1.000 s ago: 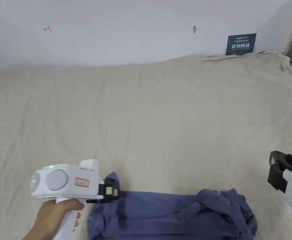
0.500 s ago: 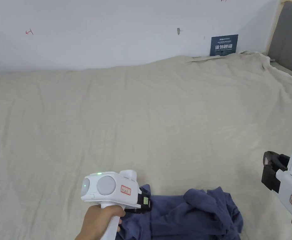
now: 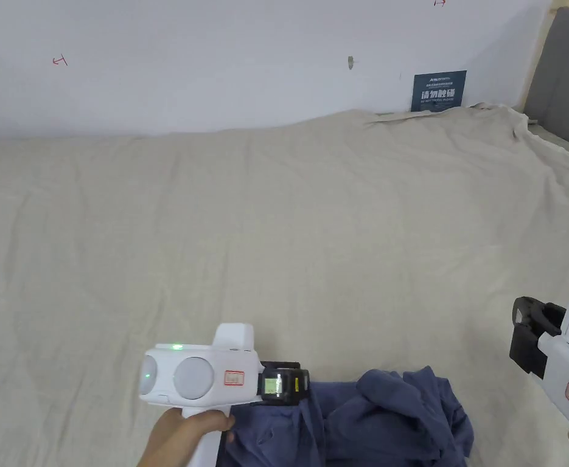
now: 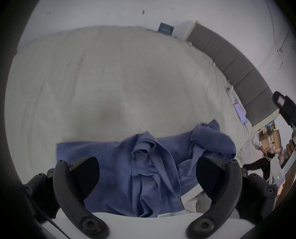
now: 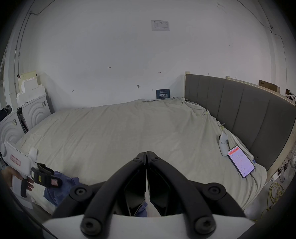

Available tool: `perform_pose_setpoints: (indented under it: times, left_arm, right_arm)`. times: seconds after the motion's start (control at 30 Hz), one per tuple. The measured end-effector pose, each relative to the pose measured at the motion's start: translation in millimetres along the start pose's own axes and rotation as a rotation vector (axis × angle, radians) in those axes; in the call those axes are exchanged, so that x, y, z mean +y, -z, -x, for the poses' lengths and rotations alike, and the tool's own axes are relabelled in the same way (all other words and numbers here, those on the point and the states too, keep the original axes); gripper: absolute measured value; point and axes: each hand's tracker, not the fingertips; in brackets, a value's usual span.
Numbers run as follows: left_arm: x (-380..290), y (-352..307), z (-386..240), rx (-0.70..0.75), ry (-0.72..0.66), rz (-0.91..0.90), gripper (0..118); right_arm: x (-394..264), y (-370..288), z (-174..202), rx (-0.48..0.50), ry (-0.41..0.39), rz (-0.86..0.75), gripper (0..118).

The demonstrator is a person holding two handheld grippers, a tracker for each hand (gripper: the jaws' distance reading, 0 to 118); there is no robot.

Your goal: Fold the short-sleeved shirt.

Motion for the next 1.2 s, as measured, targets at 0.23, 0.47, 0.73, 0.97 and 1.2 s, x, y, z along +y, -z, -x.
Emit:
perform_pose_setpoints:
  times: [0.23, 0.47, 0.73, 0.97, 1.2]
  left_arm:
    - [-7.8, -46.4, 34.3, 0.115, 0.005, -0.200, 112]
    - [-31.2, -50.5, 57.5, 0.175, 0.000, -0.276, 0]
    - [-58.1, -14.1, 56.5, 0.141, -0.039, -0.209, 0]
    - [-76.0, 25.3, 31.8, 0.147, 0.009, -0.142, 0]
    - [-86.1, 66.2, -16.7, 0.152, 0.083, -0.108, 0]
  right_arm:
    - [1.9, -0.2, 4.2, 0.013, -0.004, -0.005, 0]
    - [1.2, -0.1, 6.4, 0.020, -0.004, -0.005, 0]
    - [-2.7, 0.0, 0.4, 0.014, -0.001, 0.003, 0]
    - [-7.4, 0.8, -7.5, 0.004, 0.010, 0.014, 0]
    - [-10.0, -0.4, -15.9, -0.006, 0.016, 0.021, 0]
